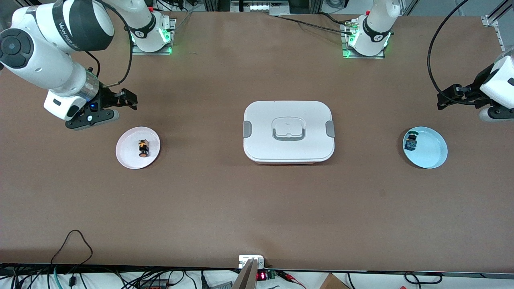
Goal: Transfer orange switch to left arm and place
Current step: 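Lower the open right gripper over the orange switch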
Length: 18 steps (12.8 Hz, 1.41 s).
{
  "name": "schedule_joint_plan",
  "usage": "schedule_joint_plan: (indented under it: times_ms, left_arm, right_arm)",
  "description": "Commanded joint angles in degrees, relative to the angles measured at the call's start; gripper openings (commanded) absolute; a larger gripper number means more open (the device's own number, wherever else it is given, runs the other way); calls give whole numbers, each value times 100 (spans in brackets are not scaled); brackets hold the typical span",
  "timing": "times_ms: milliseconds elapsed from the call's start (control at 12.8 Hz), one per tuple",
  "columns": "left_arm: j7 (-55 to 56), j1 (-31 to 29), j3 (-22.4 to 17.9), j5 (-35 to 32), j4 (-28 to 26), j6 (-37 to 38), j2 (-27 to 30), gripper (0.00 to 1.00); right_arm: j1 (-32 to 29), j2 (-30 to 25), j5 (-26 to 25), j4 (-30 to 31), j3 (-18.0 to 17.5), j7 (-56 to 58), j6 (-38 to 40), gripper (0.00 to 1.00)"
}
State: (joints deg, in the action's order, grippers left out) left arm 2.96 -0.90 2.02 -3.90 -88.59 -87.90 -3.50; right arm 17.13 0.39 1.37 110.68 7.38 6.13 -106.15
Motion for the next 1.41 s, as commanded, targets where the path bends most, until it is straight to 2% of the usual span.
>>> schedule_joint_plan:
  times_ms: [0, 156, 313, 860, 1094, 1329]
  left_arm:
    - [-58, -33, 0, 126, 158, 36, -72, 100]
    - [-58, -33, 9, 135, 158, 36, -72, 100]
    - [-50, -24, 18, 135, 158, 45, -72, 100]
    - [-50, -33, 36, 135, 166, 45, -72, 100]
    - [-23, -33, 36, 135, 166, 45, -72, 100]
    - [-14, -24, 44, 126, 175, 45, -72, 100]
  right_arm:
    - [-192, -188, -171, 330, 35, 248, -352, 100]
    - [-201, -284, -286, 873, 44, 379, -913, 100]
    - [-236, -294, -286, 1148, 53, 1445, -1223, 100]
    - [-280, -39, -199, 1315, 44, 6193, -1408, 100]
    - [-272, -21, -198, 1351, 44, 7565, -1575, 100]
    - [-341, 145, -242, 1421, 53, 8288, -1830, 100]
